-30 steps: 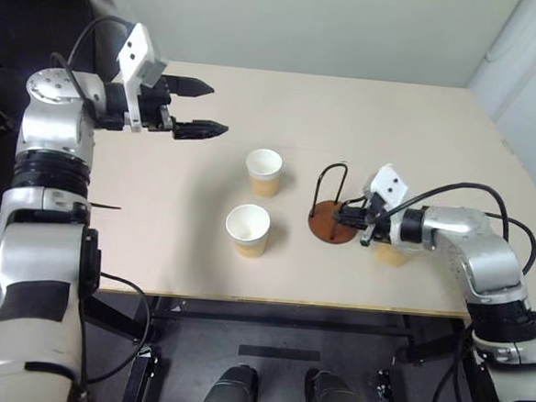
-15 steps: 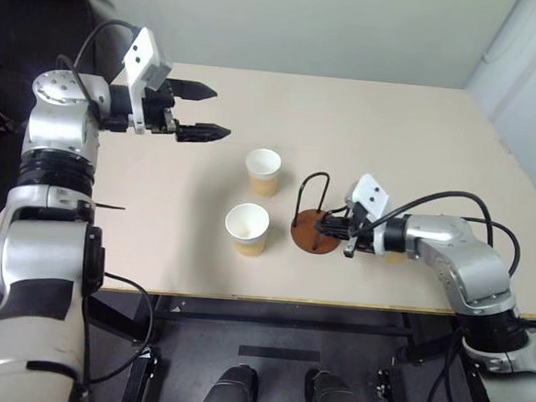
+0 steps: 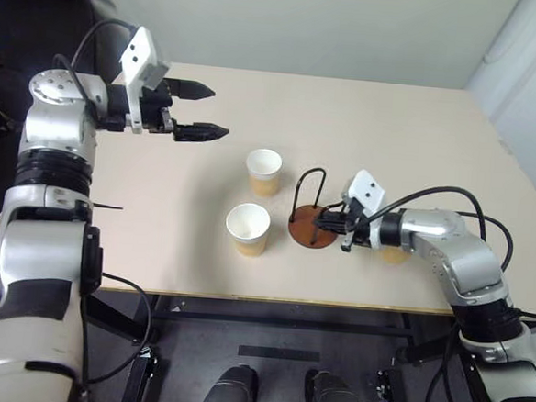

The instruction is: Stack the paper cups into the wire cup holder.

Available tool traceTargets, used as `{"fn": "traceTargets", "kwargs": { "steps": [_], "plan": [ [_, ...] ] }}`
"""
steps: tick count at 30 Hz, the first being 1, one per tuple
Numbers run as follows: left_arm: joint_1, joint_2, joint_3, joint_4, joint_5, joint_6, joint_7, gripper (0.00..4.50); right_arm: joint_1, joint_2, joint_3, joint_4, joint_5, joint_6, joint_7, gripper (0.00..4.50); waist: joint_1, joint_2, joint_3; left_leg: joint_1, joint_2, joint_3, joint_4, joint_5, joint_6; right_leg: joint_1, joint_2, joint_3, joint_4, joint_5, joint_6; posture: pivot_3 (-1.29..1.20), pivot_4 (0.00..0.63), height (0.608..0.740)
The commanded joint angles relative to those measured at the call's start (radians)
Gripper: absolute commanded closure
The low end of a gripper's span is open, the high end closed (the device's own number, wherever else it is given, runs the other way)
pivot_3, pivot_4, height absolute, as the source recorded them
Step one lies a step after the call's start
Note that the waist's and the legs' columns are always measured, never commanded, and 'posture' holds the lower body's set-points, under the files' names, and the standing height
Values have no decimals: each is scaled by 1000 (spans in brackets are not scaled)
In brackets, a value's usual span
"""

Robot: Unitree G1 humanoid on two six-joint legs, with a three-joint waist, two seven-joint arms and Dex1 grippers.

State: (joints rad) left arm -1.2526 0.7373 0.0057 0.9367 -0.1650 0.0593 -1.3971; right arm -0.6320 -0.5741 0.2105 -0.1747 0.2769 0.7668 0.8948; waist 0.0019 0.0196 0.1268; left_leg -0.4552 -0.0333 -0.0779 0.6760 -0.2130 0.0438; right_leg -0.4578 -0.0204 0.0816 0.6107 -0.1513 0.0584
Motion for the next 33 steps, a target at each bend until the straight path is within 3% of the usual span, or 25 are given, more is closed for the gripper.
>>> {"fn": "traceTargets", "kwargs": {
  "steps": [1,27,30,33],
  "plan": [
    [-33,21,20,-32,-4,-5,-6,0,-31,-8,-11,8,-10,-25,-4,4442,0,0,0,0,0,0,0,0,0,0,0,0,0,0,0,0,150,740],
    [-27,26,21,-39,-6,1,-6,0,-70,5,1,98,-49,-84,-7,4442,0,0,0,-1,0,-1,0,0,0,-1,-1,0,0,0,0,0,150,740],
    [-27,24,20,-37,-5,0,-6,0,-70,9,-5,99,-49,-76,-12,3782,0,0,0,-1,0,-1,0,0,0,-1,-1,0,0,0,0,0,150,740],
    [-29,22,20,-34,-5,-1,-6,0,-68,6,-6,97,-52,-72,-14,2792,0,0,0,-1,0,-1,0,0,0,-1,-1,0,0,0,0,0,150,740]
  ]
}}
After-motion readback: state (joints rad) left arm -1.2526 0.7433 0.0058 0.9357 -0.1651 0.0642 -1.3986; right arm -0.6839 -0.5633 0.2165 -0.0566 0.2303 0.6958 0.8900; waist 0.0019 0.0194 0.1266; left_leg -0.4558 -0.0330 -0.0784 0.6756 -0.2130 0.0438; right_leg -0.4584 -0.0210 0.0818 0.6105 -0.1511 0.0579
